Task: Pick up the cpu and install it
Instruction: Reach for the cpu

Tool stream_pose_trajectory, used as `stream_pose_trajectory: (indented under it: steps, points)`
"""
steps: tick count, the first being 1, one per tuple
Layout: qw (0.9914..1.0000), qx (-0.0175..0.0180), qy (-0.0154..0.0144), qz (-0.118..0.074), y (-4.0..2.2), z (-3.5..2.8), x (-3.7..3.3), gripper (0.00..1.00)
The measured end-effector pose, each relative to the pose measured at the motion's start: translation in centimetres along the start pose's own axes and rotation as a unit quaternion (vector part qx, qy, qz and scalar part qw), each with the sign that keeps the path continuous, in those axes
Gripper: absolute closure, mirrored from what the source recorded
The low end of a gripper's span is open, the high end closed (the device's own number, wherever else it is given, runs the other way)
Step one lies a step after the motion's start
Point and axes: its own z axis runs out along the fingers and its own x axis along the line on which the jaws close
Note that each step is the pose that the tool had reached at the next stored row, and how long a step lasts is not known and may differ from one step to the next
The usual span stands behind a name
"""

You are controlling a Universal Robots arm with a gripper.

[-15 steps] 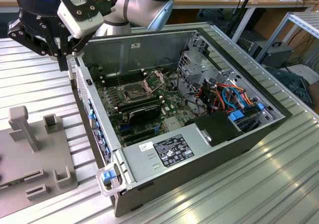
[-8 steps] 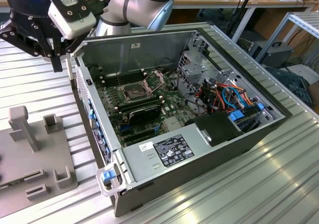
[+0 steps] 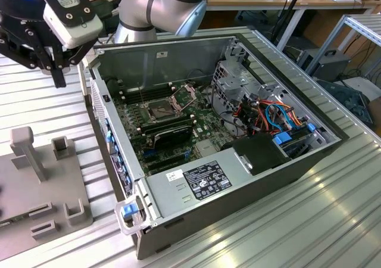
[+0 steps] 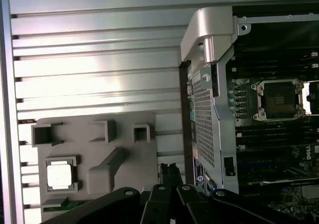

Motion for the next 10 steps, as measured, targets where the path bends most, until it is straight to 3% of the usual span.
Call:
stream_pose_trajectory:
  steps: [10]
  points:
    - [1.00000,0.0000,0.0000,0.000,-0.16,-0.02,2.37,0.89]
